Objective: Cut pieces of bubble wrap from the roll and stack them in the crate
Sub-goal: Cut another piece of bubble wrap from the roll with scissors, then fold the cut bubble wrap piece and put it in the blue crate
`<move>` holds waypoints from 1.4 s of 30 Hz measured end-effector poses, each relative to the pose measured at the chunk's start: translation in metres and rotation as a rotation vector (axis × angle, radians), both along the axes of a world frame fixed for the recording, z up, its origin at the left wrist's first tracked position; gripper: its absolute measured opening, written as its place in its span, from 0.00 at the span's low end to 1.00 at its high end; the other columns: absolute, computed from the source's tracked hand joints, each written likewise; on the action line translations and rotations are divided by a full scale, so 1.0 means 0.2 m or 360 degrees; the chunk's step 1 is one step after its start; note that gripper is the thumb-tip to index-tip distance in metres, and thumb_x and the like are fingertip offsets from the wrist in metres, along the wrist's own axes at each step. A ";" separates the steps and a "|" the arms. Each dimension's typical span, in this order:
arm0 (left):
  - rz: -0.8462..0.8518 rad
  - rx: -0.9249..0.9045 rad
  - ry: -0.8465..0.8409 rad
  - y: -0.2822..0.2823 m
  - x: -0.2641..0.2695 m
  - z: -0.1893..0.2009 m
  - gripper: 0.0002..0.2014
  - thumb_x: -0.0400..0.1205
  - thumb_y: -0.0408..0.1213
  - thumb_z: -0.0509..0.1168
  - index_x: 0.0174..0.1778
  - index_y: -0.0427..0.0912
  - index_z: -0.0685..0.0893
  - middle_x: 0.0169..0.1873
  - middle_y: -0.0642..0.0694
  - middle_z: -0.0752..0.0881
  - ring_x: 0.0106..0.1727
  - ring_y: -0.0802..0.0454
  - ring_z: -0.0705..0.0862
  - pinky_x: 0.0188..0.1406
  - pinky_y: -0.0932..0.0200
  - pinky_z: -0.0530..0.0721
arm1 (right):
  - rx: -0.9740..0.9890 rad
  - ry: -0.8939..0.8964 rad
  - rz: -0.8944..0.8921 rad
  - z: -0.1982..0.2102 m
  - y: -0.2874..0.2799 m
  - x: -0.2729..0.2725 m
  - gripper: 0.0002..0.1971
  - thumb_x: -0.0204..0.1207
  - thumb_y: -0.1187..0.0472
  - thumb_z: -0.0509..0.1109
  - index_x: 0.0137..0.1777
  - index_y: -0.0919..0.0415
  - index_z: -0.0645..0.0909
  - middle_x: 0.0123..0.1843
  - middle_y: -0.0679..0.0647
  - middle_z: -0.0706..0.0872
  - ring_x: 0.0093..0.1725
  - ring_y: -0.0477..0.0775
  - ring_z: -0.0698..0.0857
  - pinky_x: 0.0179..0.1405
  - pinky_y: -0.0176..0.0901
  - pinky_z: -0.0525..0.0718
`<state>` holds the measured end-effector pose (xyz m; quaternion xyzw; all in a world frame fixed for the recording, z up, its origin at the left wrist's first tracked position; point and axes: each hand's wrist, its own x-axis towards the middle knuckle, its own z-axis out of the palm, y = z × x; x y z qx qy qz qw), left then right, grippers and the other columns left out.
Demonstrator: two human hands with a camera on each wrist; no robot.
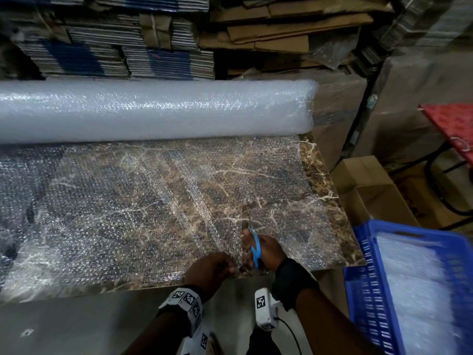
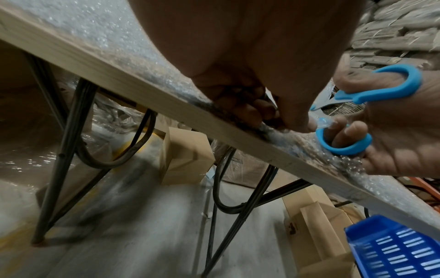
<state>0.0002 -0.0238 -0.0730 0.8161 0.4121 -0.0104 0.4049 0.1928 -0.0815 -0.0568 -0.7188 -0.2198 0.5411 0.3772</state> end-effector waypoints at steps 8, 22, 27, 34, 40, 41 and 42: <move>0.0029 -0.0056 -0.0016 0.00 0.00 0.00 0.06 0.77 0.56 0.69 0.45 0.62 0.82 0.42 0.64 0.84 0.45 0.64 0.81 0.46 0.60 0.79 | 0.0045 -0.0134 0.0199 0.13 0.00 -0.02 0.32 0.65 0.27 0.72 0.35 0.61 0.78 0.28 0.57 0.78 0.29 0.56 0.80 0.33 0.43 0.80; -0.0482 0.0282 -0.0050 -0.12 -0.12 -0.03 0.23 0.80 0.45 0.61 0.74 0.51 0.76 0.72 0.50 0.74 0.71 0.48 0.71 0.71 0.56 0.70 | -0.0130 -0.1321 0.0690 0.18 0.34 -0.23 0.29 0.74 0.47 0.71 0.71 0.60 0.73 0.68 0.64 0.78 0.69 0.67 0.77 0.68 0.56 0.75; -0.0547 0.0284 -0.0134 -0.14 -0.18 -0.06 0.27 0.78 0.47 0.56 0.74 0.51 0.77 0.73 0.50 0.75 0.73 0.50 0.74 0.73 0.65 0.64 | -0.0085 -0.1466 0.0782 0.11 0.39 -0.28 0.27 0.76 0.52 0.73 0.72 0.61 0.72 0.68 0.61 0.77 0.69 0.63 0.77 0.68 0.55 0.76; -0.0512 0.0231 -0.0157 -0.10 -0.17 -0.02 0.19 0.82 0.41 0.57 0.69 0.54 0.78 0.72 0.56 0.74 0.74 0.56 0.71 0.75 0.65 0.68 | 0.0078 -0.1486 0.0944 0.06 0.30 -0.31 0.25 0.82 0.56 0.63 0.78 0.61 0.68 0.72 0.62 0.74 0.70 0.63 0.76 0.69 0.54 0.78; -0.0420 0.0312 -0.0045 -0.10 -0.12 0.04 0.19 0.83 0.44 0.55 0.70 0.60 0.75 0.67 0.55 0.76 0.68 0.53 0.75 0.65 0.56 0.78 | 0.0304 -0.1473 0.0865 0.09 0.12 -0.14 0.24 0.79 0.59 0.63 0.75 0.63 0.74 0.70 0.61 0.77 0.70 0.62 0.76 0.70 0.52 0.76; -0.0425 0.0353 -0.0067 -0.11 -0.10 0.06 0.18 0.83 0.44 0.56 0.69 0.59 0.75 0.66 0.56 0.76 0.67 0.53 0.76 0.64 0.56 0.79 | 0.0288 -0.1521 0.0854 0.09 0.08 -0.09 0.24 0.79 0.57 0.61 0.75 0.62 0.74 0.70 0.60 0.77 0.69 0.61 0.76 0.69 0.52 0.76; -0.0458 0.0386 -0.0091 -0.11 -0.07 0.08 0.18 0.83 0.44 0.56 0.68 0.59 0.76 0.66 0.56 0.76 0.67 0.53 0.76 0.64 0.55 0.79 | 0.0251 -0.1569 0.0852 0.10 0.03 -0.03 0.25 0.80 0.53 0.59 0.75 0.61 0.74 0.70 0.60 0.77 0.69 0.61 0.77 0.69 0.52 0.77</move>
